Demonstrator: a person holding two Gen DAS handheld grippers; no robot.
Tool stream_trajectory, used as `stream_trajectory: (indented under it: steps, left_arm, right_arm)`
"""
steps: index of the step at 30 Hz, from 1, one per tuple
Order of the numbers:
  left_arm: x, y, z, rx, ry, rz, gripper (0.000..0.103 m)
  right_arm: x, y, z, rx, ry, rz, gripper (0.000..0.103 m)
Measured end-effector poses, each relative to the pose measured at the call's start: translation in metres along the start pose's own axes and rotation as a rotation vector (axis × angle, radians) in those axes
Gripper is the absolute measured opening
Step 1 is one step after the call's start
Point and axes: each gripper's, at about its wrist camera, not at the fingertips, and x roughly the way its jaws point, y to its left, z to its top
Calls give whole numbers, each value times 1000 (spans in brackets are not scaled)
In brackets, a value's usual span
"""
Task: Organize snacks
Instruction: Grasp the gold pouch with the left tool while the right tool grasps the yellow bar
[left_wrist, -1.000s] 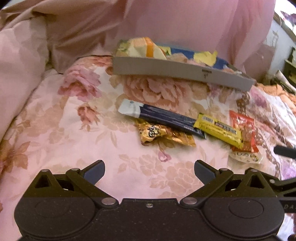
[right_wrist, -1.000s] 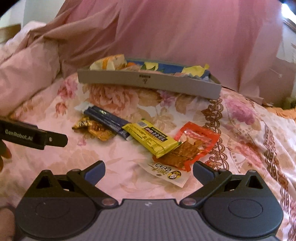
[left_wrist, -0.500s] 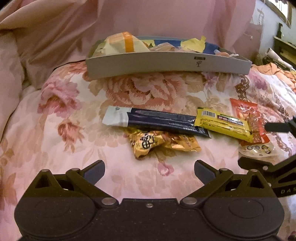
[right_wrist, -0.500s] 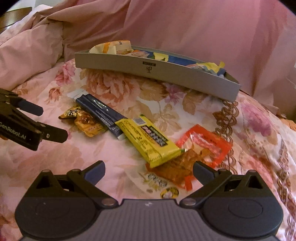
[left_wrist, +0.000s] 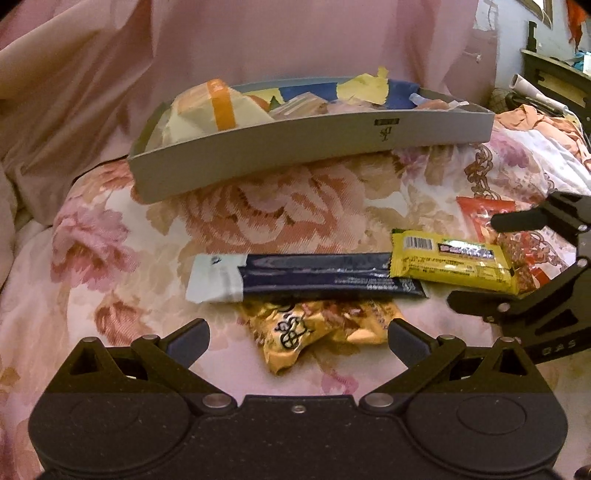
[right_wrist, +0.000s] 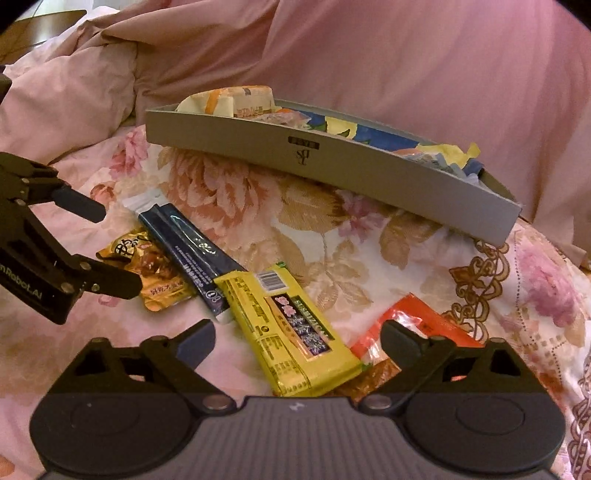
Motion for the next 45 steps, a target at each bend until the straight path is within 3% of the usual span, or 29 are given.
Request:
stream_trajectory:
  steps: [7,13,19,27,32,37,38,40,45]
  left_arm:
    - [11,-6,9,-38,19,-9,102]
    - [23,-8,15,-85,70,36,102]
    - [27,-8,16,-122,80,54,84]
    - [14,3,4,-154,63,33,64]
    - [3,1,-5,-149,64,28,60]
    - [-9,4,-13,-146,78,-3,61]
    - [-10,5,-14,-146,80,-8,68]
    - [-10,7,-14,-161,90,1,81]
    - [0,8,-9,-184,84,34,90]
  right_arm:
    - [8,2,-2,-15,15,6,85]
    - [7,3,-4,-42,18,-4,75]
    - [6,6,-4,-62,23,12,58]
    - [1,15,-3,-73,54,-8,51]
    - [-10,24,-7,-66,78,-1,49]
    - [-21,37,-10,-51,109,29,46]
    - [-23,38,-10,-48,115,33,47]
    - [-25,41,-10,-52,112,26,55]
    - [-24,37,-12,-17,97,10,69]
